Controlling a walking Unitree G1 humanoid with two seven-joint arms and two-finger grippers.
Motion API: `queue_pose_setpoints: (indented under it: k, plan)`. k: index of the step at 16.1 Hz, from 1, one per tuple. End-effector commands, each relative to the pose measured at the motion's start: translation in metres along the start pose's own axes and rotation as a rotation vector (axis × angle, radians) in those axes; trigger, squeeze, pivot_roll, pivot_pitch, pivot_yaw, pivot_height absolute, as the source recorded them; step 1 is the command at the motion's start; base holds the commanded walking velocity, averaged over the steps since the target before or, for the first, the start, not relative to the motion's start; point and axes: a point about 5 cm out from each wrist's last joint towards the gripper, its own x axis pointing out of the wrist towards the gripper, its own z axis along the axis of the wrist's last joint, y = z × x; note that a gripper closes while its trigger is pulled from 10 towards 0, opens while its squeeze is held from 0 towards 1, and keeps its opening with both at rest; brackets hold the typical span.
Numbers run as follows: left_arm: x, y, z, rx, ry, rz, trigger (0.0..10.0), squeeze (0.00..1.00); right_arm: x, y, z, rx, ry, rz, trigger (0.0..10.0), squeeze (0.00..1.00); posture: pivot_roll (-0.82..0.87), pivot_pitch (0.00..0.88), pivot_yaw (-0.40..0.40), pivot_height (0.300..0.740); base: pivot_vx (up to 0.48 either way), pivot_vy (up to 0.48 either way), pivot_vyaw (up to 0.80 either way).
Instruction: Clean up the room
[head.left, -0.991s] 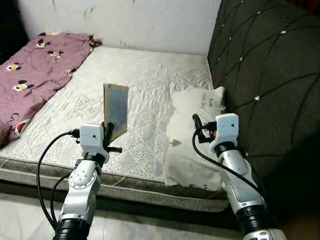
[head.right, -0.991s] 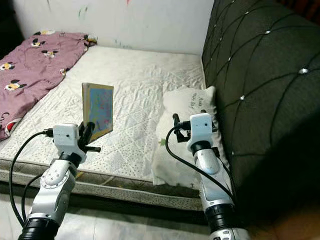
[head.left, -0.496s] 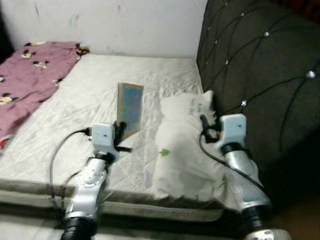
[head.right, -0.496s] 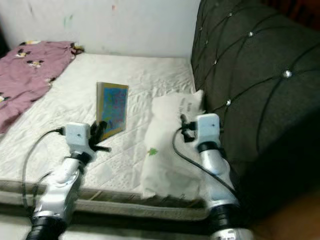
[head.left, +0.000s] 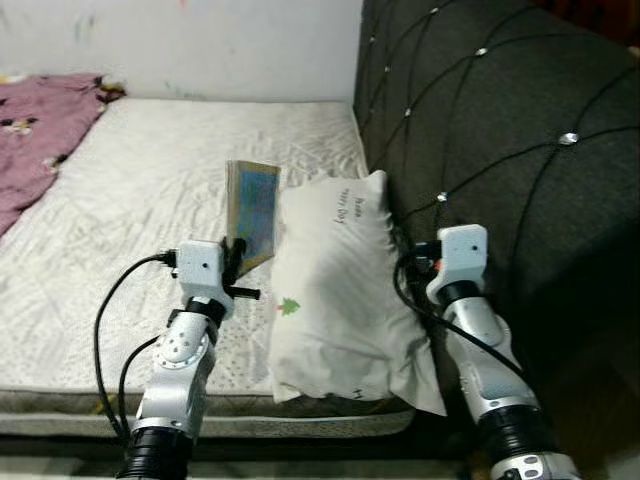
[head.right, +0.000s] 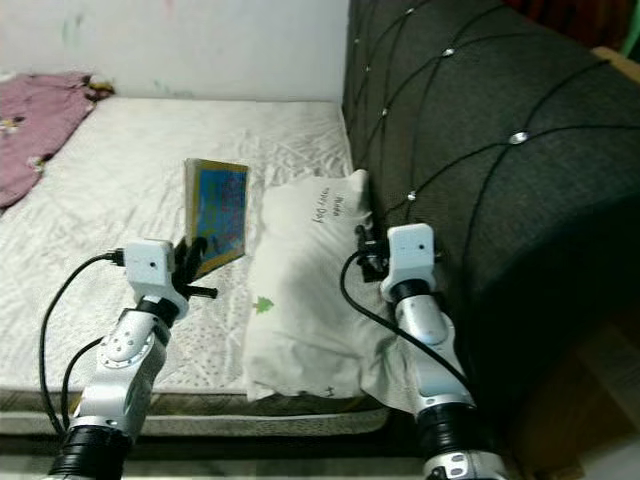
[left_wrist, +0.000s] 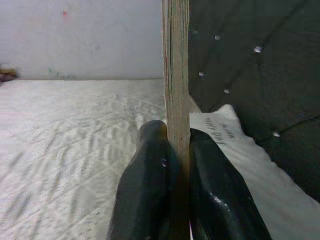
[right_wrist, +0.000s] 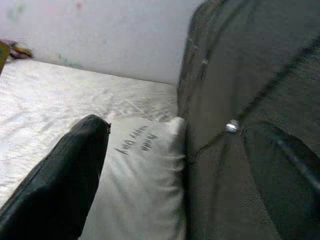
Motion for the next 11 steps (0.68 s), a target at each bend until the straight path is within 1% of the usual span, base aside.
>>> queue_pose_setpoints:
  k: [1, 11]
  plan:
    - [0.0021, 0.0104, 0.0089, 0.007, -0.035, 0.031, 10.0, 0.00, 0.0038, 0.0041, 0.0048, 0.010, -0.017, 0.008, 10.0, 0.00, -0.05, 0.000, -0.004, 0.740, 0.000, 0.480, 0.00]
    - [0.0034, 0.0099, 0.0091, 0.008, -0.035, 0.030, 10.0, 0.00, 0.0048, 0.0035, 0.0040, 0.010, -0.013, 0.007, 10.0, 0.00, -0.05, 0.000, -0.002, 0.740, 0.000, 0.480, 0.00]
